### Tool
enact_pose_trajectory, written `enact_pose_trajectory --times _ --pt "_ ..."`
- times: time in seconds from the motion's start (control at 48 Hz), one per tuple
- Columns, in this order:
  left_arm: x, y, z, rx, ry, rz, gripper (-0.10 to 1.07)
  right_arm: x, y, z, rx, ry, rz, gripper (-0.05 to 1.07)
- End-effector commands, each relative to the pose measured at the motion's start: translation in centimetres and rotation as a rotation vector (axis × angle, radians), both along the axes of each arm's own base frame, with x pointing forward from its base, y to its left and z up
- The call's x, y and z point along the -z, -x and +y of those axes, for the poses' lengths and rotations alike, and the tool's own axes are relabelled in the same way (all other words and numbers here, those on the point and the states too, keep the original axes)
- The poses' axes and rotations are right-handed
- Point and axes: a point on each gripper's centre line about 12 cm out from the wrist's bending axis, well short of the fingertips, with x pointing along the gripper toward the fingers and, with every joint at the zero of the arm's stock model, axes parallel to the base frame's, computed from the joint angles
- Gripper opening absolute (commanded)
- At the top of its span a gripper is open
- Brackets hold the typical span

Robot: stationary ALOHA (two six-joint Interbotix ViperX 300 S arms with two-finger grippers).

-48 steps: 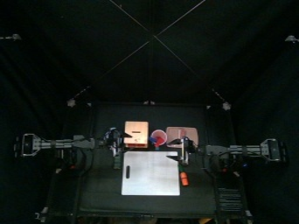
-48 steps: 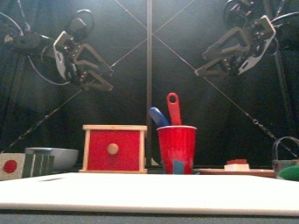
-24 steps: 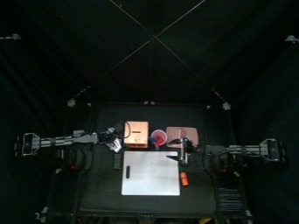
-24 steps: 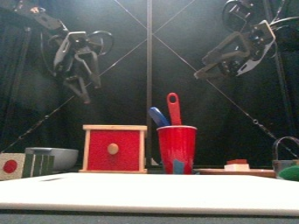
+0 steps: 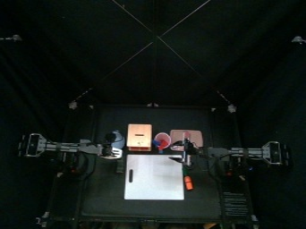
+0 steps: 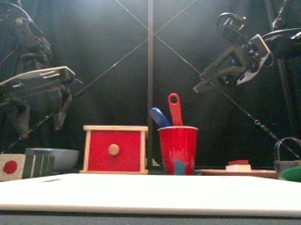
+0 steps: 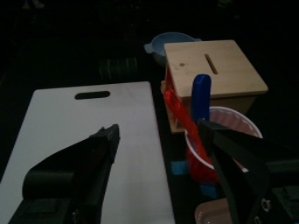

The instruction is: Grab sushi roll

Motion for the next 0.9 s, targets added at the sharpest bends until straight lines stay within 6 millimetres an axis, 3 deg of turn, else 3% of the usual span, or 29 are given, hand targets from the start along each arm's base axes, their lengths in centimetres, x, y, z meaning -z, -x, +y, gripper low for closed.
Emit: enact_pose_trajectory --times 0.0,0.146,0.354,0.667,0.792,0.875 --pt "0.7 -0.9 -0.3 0.004 -0.010 0.013 1.00 -1.0 -0.1 -0.3 0.007 0.006 -0.036 1.00" --pt "2.7 -2.1 -0.6 0.005 -0.014 0.090 1.00 -0.9 0.1 -0.2 -0.001 0.023 -0.026 1.00" --pt "3.6 -3.0 -1.5 0.012 0.002 0.121 0.98 -0.6 0.2 -0.2 -0.001 0.027 -0.013 1.00" --pt "4.5 -2.9 -2.6 -0.013 0.037 0.155 0.78 -0.1 0.4 -0.2 0.000 0.020 0.000 1.00" --pt "3.9 -3.3 -2.7 -0.017 0.043 0.133 0.77 0.2 0.6 -0.1 0.002 0.013 0.004 1.00" --pt "2.3 -4.1 -2.8 -0.027 0.060 0.088 0.77 0.1 0.7 -0.1 0.002 0.015 0.003 1.00"
